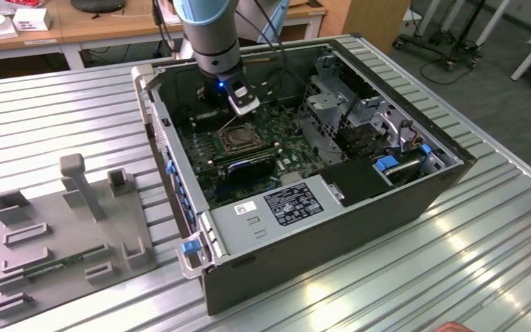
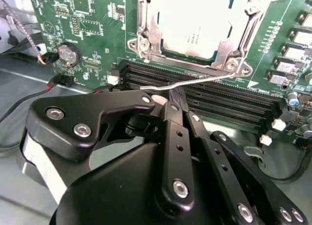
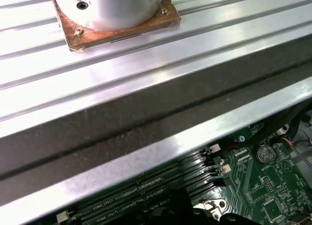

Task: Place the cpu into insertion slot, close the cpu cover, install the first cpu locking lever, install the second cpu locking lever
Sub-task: 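Install the first cpu locking lever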

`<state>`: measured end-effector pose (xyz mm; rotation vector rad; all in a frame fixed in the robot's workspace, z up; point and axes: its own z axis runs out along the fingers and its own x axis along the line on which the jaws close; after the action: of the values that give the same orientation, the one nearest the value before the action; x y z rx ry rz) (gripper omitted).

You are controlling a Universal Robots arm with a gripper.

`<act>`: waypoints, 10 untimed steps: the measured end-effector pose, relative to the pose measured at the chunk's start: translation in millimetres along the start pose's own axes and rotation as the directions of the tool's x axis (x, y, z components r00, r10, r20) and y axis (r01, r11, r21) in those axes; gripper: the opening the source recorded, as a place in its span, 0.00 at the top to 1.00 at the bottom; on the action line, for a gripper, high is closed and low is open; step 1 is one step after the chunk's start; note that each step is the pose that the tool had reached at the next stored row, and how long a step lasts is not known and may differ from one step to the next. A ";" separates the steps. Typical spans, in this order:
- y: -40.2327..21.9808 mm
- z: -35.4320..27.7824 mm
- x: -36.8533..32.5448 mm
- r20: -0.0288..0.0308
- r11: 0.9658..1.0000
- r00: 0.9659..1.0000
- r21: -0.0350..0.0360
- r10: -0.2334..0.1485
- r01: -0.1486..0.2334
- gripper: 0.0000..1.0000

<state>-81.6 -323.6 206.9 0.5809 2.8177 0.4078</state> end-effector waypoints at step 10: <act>3.6 -11.6 -1.5 0.000 1.000 1.000 -0.001 0.000 0.000 0.90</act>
<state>-82.3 -323.6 219.1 0.5812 2.8173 0.4092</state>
